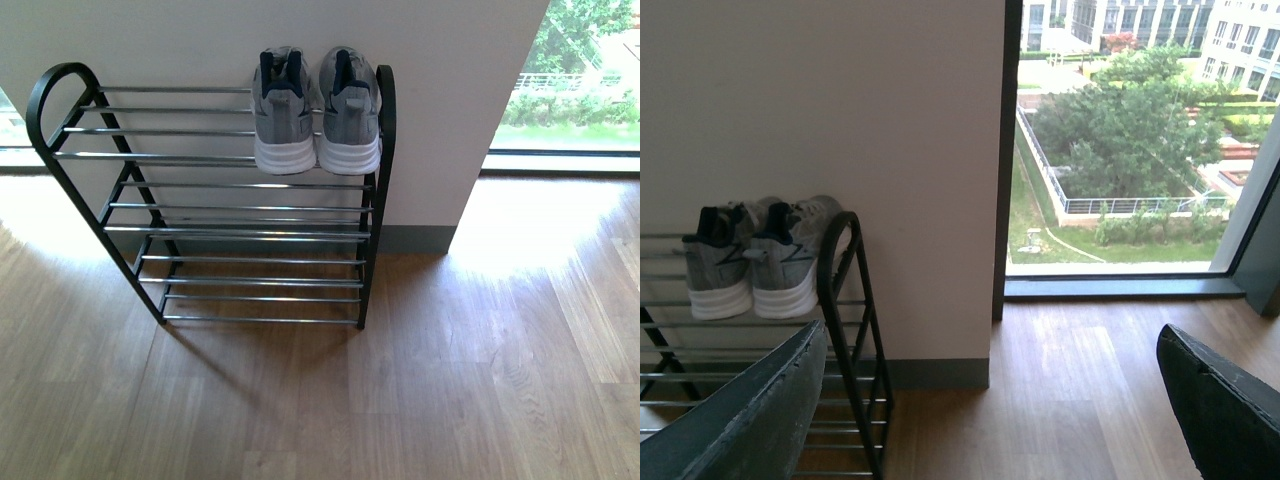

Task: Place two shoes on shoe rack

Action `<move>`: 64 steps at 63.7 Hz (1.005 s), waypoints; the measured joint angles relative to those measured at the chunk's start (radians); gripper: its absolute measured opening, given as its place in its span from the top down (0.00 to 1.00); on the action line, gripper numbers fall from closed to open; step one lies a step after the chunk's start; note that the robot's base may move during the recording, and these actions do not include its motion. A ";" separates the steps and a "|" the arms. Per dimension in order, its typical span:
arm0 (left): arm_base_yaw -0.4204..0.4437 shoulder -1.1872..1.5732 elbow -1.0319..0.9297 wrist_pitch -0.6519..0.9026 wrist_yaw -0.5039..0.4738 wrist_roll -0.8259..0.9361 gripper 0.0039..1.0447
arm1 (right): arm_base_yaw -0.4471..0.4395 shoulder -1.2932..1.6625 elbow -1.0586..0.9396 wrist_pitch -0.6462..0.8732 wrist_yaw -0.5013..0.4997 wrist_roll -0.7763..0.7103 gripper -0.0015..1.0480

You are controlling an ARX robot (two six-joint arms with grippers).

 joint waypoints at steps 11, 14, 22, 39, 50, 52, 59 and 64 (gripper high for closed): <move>0.000 0.000 0.000 0.000 0.000 0.000 0.09 | 0.000 0.000 0.000 0.000 0.000 0.000 0.09; 0.000 0.000 0.000 0.000 0.000 0.000 0.09 | 0.000 0.000 0.000 0.000 0.000 0.000 0.09; 0.000 0.000 0.000 0.000 0.001 0.000 0.09 | 0.000 0.000 0.000 0.000 0.003 0.000 0.09; 0.000 0.000 0.000 0.000 -0.003 0.000 0.09 | 0.000 0.000 0.000 0.000 -0.002 0.000 0.09; 0.001 0.000 0.000 0.000 0.002 0.000 0.09 | 0.000 -0.001 0.000 0.000 0.003 0.000 0.09; 0.001 0.000 0.000 0.000 0.002 0.000 0.09 | 0.000 0.000 0.000 0.000 0.003 0.000 0.09; 0.001 0.000 0.000 0.000 0.001 0.000 0.09 | 0.000 0.000 0.000 0.000 0.003 0.000 0.09; 0.001 0.000 0.000 0.000 0.001 0.000 0.09 | 0.000 0.000 0.000 0.000 0.003 0.000 0.09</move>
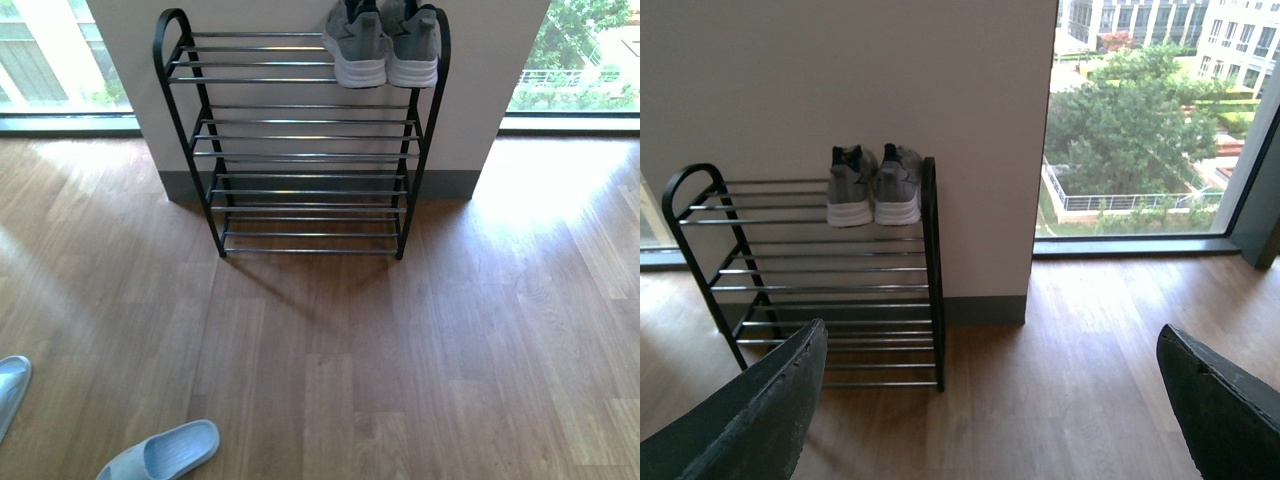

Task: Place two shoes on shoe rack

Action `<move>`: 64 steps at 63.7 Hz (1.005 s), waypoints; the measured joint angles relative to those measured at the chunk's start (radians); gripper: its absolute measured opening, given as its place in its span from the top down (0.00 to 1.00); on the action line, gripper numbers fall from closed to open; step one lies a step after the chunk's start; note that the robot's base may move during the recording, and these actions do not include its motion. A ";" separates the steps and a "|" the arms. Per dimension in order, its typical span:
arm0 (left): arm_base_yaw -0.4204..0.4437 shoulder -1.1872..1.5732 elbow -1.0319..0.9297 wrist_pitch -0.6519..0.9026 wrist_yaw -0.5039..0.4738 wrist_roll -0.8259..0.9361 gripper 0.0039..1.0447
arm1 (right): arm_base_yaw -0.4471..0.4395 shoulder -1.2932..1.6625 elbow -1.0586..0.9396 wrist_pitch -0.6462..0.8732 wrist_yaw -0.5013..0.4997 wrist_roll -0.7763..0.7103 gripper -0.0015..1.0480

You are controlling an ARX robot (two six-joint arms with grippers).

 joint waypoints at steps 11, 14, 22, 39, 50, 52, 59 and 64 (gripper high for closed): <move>0.000 0.000 0.000 0.000 0.000 0.000 0.09 | 0.000 0.000 0.000 0.000 -0.002 0.000 0.09; 0.000 0.000 0.000 0.000 0.000 0.000 0.09 | 0.000 0.000 0.000 0.000 -0.002 0.000 0.09; 0.000 0.000 0.000 0.000 -0.001 0.000 0.09 | 0.000 -0.002 0.000 -0.001 -0.003 0.000 0.09; 0.000 0.000 0.000 0.000 0.000 0.000 0.09 | 0.000 0.000 0.000 -0.002 -0.003 0.000 0.09; 0.000 0.000 0.000 0.000 -0.001 0.000 0.09 | 0.000 -0.001 0.000 -0.002 -0.003 0.000 0.09; 0.000 0.000 0.000 0.000 -0.002 0.000 0.09 | 0.000 -0.001 0.000 -0.002 -0.006 0.000 0.09; 0.000 0.000 0.000 0.000 -0.004 0.000 0.09 | 0.000 -0.001 0.000 -0.002 -0.006 0.000 0.09; 0.000 0.000 0.000 0.000 -0.003 0.000 0.09 | 0.000 -0.002 0.000 -0.001 -0.006 0.000 0.09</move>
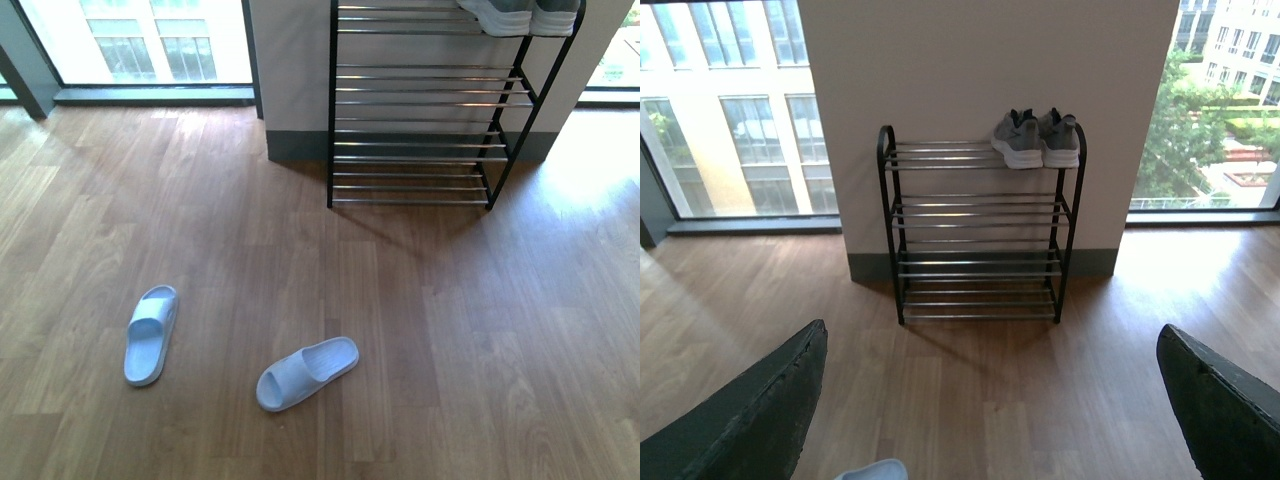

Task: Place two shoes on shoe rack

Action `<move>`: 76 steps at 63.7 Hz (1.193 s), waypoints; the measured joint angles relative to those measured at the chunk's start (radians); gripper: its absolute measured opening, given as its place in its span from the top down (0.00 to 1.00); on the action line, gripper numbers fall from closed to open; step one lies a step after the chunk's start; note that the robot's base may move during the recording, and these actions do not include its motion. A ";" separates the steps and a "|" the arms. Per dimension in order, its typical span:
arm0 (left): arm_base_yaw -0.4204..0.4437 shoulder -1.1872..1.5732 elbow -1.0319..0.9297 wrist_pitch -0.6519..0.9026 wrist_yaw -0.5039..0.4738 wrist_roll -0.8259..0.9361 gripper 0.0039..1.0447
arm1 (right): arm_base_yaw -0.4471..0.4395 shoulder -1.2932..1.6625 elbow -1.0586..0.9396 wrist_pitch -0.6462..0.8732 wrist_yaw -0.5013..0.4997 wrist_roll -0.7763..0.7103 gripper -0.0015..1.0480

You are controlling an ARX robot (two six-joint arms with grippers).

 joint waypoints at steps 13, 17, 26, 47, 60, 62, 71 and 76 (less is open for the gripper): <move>0.000 0.000 0.000 0.000 0.000 0.000 0.09 | 0.000 0.000 0.000 0.000 0.000 0.000 0.09; 0.000 0.000 0.000 0.000 0.000 0.000 0.09 | 0.000 0.000 0.000 0.000 0.000 0.000 0.09; 0.000 0.000 0.000 0.000 0.001 0.000 0.09 | 0.000 0.000 0.000 0.000 0.001 0.000 0.09; 0.000 0.000 0.000 0.000 0.000 0.000 0.09 | 0.000 0.000 0.000 0.000 0.004 0.000 0.09; 0.000 0.000 0.000 0.000 0.001 0.000 0.09 | 0.000 0.000 0.000 0.000 0.003 0.000 0.09; 0.000 0.000 0.000 0.000 0.001 0.000 0.09 | 0.000 0.000 0.000 0.000 0.003 0.000 0.09; 0.000 0.000 0.000 0.000 0.001 0.000 0.09 | 0.000 0.000 0.000 0.000 0.003 0.000 0.09; 0.000 0.000 0.000 0.000 0.001 0.000 0.09 | 0.000 0.000 0.000 0.000 0.003 0.000 0.09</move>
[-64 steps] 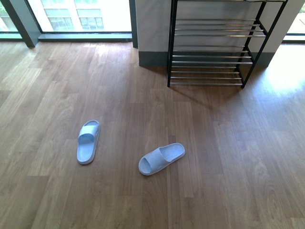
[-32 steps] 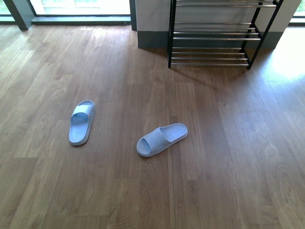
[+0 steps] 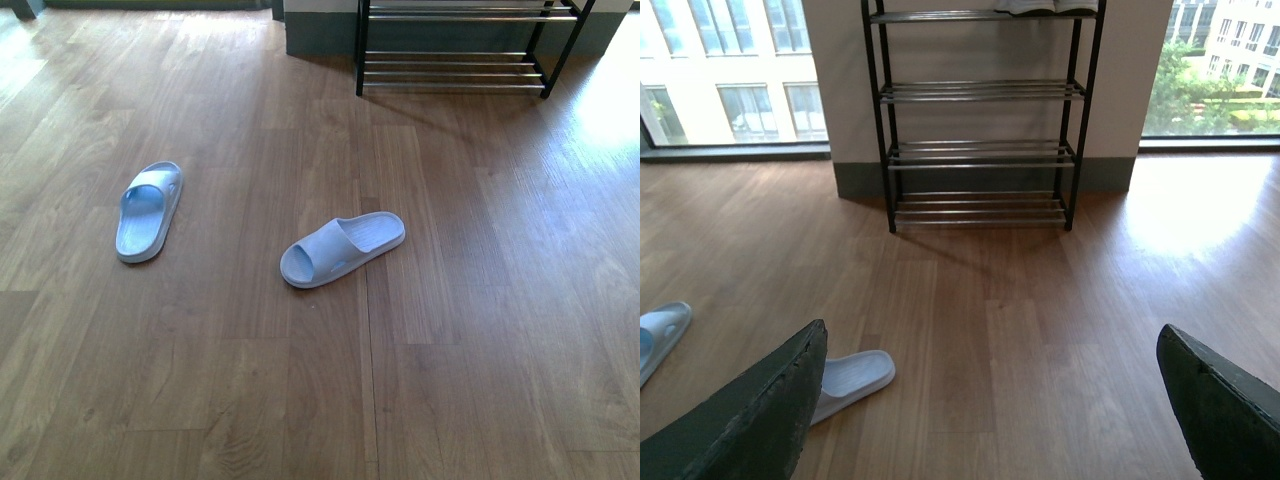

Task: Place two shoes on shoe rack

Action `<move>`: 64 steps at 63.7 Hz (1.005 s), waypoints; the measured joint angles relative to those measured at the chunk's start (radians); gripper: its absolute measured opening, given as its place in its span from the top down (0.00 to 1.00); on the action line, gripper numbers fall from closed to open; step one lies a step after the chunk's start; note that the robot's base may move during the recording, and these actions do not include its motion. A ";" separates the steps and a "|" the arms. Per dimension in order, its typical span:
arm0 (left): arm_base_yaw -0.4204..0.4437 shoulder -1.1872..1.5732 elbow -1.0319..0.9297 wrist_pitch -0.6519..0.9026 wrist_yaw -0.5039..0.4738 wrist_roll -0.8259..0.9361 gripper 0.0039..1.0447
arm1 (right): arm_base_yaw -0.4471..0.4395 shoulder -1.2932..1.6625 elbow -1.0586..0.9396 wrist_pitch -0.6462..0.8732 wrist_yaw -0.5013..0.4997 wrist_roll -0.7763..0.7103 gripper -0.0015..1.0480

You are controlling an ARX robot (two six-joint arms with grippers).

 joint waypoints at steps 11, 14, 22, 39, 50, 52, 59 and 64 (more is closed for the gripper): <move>0.000 0.000 0.000 0.000 0.000 0.000 0.09 | 0.000 0.000 0.000 0.000 0.000 0.000 0.09; 0.000 0.000 0.000 0.000 0.000 0.000 0.09 | 0.000 0.000 0.000 0.000 0.000 0.000 0.09; 0.000 0.000 0.000 0.000 0.000 0.000 0.09 | 0.000 0.000 0.000 0.000 0.000 0.000 0.09; 0.000 0.000 0.000 0.000 0.000 0.000 0.09 | 0.000 0.000 0.000 0.000 0.000 0.000 0.09; 0.000 0.000 0.000 0.000 0.000 0.000 0.09 | 0.000 0.000 0.000 0.000 0.000 0.000 0.09; 0.000 0.000 0.000 0.000 0.001 0.000 0.09 | 0.000 0.000 0.000 0.000 0.000 0.000 0.09; 0.000 0.000 0.000 0.000 0.001 0.000 0.09 | 0.000 0.000 0.000 0.000 0.001 0.000 0.09; 0.000 0.000 0.000 0.000 0.001 0.000 0.09 | 0.000 0.000 0.000 0.000 0.001 0.000 0.09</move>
